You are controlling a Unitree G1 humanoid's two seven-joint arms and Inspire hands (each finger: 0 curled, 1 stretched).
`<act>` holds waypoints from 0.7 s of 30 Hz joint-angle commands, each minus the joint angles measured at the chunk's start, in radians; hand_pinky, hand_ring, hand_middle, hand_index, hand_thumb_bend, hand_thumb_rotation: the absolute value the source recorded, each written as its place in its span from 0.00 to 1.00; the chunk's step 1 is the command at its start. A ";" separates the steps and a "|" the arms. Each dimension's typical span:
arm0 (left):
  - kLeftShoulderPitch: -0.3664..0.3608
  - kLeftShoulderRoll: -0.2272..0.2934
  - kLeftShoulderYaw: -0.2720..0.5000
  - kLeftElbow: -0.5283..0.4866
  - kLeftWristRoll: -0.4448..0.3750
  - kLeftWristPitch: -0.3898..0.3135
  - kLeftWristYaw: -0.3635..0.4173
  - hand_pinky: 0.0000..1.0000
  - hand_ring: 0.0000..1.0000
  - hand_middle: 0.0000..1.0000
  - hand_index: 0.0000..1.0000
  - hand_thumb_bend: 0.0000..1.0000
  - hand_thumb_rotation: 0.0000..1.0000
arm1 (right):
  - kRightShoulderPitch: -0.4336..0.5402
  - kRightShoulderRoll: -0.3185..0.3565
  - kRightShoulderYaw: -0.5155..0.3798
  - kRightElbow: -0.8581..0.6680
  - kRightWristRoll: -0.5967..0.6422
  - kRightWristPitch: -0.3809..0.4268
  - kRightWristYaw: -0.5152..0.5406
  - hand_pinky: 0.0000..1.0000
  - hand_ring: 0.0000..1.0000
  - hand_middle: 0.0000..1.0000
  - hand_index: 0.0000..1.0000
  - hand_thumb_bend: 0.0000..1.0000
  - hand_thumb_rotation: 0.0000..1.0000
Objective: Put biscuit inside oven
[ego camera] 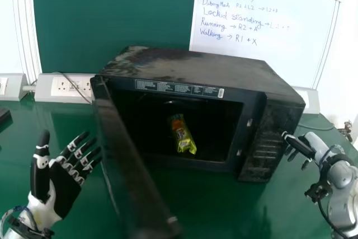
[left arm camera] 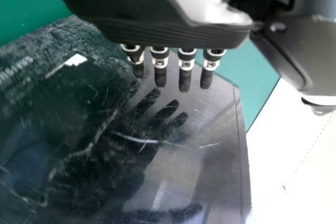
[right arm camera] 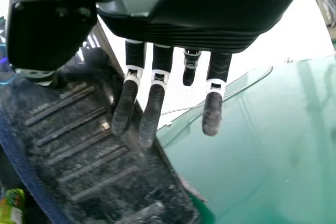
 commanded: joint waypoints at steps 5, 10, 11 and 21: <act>-0.014 0.026 -0.020 -0.010 -0.002 0.014 -0.032 0.99 1.00 1.00 1.00 0.77 0.47 | -0.015 -0.006 0.012 -0.007 -0.020 0.016 -0.010 0.22 0.26 0.36 0.41 0.80 0.65; -0.020 0.042 -0.034 -0.013 0.021 0.013 -0.041 0.99 1.00 1.00 1.00 0.77 0.50 | -0.021 -0.002 0.012 -0.007 -0.015 0.030 -0.007 0.23 0.26 0.36 0.40 0.81 0.64; -0.022 0.046 -0.035 -0.012 0.028 0.010 -0.045 1.00 1.00 1.00 1.00 0.76 0.50 | -0.020 -0.002 0.012 -0.007 -0.016 0.028 -0.008 0.22 0.26 0.36 0.39 0.81 0.64; -0.072 0.071 -0.033 0.006 0.026 0.053 -0.033 1.00 1.00 1.00 1.00 0.78 0.51 | -0.021 -0.002 0.014 0.001 -0.013 0.018 -0.009 0.24 0.29 0.37 0.38 0.85 0.68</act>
